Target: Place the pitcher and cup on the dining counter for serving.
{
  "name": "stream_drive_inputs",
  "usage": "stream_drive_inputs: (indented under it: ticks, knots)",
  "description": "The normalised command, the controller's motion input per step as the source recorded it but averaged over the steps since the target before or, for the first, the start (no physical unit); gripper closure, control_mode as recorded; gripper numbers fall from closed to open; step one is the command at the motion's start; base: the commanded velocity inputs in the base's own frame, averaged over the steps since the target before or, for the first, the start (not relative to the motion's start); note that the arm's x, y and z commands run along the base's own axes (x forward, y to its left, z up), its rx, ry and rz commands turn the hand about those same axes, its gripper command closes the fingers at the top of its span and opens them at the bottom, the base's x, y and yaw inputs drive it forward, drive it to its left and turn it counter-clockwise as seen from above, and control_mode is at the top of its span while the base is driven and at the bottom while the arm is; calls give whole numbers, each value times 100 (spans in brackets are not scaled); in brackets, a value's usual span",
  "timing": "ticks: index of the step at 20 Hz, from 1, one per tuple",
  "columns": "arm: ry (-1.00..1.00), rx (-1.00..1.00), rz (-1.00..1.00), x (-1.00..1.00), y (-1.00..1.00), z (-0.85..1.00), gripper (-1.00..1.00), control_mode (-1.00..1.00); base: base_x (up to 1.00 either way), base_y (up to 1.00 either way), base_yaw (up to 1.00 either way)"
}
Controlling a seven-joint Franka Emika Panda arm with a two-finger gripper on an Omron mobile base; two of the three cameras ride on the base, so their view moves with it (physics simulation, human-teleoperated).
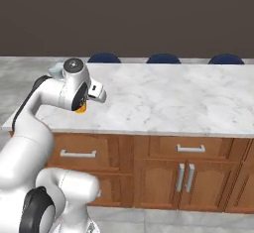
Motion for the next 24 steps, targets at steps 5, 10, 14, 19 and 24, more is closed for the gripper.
stream_drive_inputs:
  ticks: [5, 10, 14, 19, 24]
  knots:
    - [0, 0, 0, 0, 0, 0, 100, 100, 51, -43, 29]
    - [0, 0, 0, 0, 0, 0, 100, 100, 54, -7, 5]
    - [6, 0, 0, 87, -2, 0, 100, -100, 0, 0, 0]
    - [7, 0, -1, 100, -17, -4, 100, -100, 0, 0, 0]
    - [9, 0, -3, 96, -18, -6, 100, -100, 0, 0, 0]
